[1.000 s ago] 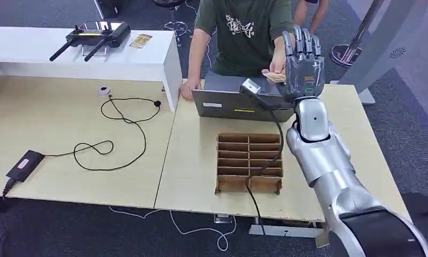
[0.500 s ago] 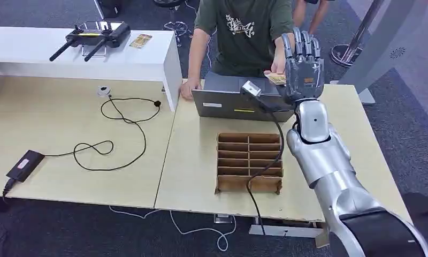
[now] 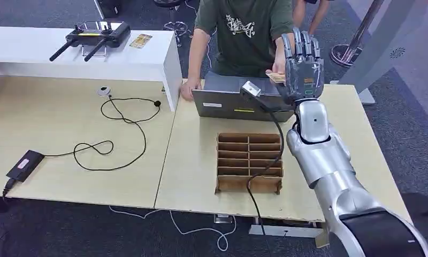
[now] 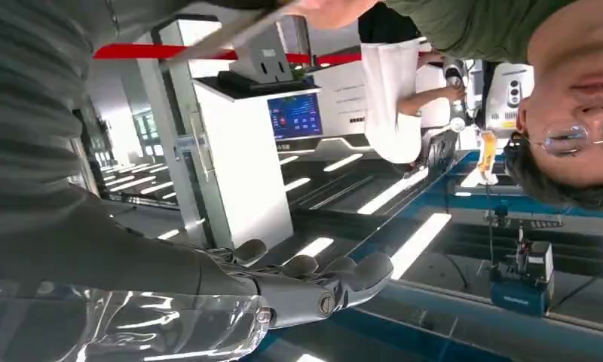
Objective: Pass the card to the sensor for recognition and then transmit it.
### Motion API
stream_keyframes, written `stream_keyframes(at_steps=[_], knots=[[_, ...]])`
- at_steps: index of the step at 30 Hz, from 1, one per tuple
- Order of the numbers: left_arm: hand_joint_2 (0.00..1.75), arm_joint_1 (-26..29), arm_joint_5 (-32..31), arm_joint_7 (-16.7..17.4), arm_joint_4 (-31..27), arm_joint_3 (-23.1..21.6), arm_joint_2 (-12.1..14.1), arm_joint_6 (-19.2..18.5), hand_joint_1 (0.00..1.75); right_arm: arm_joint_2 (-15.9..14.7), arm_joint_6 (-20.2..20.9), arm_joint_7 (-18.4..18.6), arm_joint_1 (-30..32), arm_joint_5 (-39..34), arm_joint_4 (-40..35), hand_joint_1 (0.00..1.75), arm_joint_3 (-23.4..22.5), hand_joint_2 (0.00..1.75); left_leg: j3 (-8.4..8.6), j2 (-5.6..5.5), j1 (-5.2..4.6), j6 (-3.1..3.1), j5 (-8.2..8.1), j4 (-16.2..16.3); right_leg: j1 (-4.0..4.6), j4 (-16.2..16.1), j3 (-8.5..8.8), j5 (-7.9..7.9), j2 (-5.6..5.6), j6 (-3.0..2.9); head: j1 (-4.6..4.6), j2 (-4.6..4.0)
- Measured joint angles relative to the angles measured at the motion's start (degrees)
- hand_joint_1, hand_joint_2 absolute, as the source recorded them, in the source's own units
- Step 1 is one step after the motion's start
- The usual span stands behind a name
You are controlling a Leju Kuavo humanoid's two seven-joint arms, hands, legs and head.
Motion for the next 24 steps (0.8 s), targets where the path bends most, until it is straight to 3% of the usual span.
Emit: stream_keyframes(at_steps=[24], knots=[[0.00,0.0,-0.2,0.1,0.0,0.0,0.0,-0.3,0.00,-0.1,1.4,-0.7,0.1,0.0,0.0,1.75,0.0,1.75,0.00,0.00,0.00,0.00,0.00,0.0,0.00,0.0,0.00,0.00,0.00,0.00,0.00,0.00]])
